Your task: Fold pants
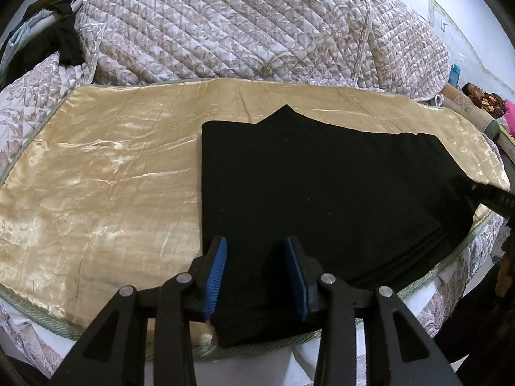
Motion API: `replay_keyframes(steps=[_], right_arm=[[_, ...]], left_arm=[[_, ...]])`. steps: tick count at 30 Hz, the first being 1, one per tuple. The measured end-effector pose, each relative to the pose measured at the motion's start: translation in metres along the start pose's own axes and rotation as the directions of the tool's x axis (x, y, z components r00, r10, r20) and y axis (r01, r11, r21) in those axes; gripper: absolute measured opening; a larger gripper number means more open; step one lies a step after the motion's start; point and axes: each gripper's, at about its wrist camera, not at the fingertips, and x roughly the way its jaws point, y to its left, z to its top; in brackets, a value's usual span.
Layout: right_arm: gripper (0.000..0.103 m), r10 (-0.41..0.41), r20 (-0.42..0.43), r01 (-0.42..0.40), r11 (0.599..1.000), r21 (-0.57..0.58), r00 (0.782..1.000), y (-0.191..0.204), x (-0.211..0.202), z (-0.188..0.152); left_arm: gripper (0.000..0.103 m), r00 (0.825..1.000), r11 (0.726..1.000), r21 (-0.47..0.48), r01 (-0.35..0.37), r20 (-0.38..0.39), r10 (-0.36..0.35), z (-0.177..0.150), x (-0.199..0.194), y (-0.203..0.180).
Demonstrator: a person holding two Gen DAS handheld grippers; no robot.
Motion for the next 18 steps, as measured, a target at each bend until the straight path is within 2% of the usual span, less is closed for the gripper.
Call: replay_keyframes(steps=[1,3,4,6,9,13,15,18], right_arm=[[0.026,-0.028,0.013,0.027,0.999,0.034,1.000,-0.007,-0.004,0.002],[0.054,-0.068,0.048,0.061,0.989,0.136,0.997,-0.029,-0.016,0.004],[0.057,-0.075,0.063,0.062,0.981,0.186,0.995,-0.039,-0.021,0.006],[0.057,-0.094,0.094,0.064,0.956,0.286,0.991,-0.058,-0.032,0.004],[0.057,-0.134,0.131,0.080,0.931,0.356,0.982,-0.074,-0.044,0.003],[0.057,-0.196,0.123,0.124,0.891,0.438,0.973,-0.091,-0.050,-0.004],[0.057,-0.184,0.090,0.118,0.866,0.486,0.979,-0.100,-0.045,-0.008],[0.057,-0.118,0.059,0.071,0.857,0.510,0.991,-0.104,-0.038,-0.014]], left_arm=[[0.041,1.000,1.000,-0.001,0.000,0.000,0.000,0.000,0.000,0.000],[0.041,1.000,1.000,-0.004,0.002,-0.001,-0.002,0.000,0.001,-0.001],[0.041,1.000,1.000,-0.005,0.002,-0.001,-0.002,0.000,0.001,-0.001],[0.041,1.000,1.000,-0.005,0.002,-0.001,-0.002,0.000,0.001,-0.001],[0.041,1.000,1.000,-0.004,0.003,-0.001,-0.003,0.000,0.001,0.000],[0.041,1.000,1.000,-0.006,0.005,-0.001,-0.005,0.001,0.001,0.000],[0.041,1.000,1.000,-0.007,0.004,-0.001,-0.004,0.001,0.001,0.000],[0.041,1.000,1.000,-0.007,0.003,0.000,-0.003,0.000,0.001,0.000]])
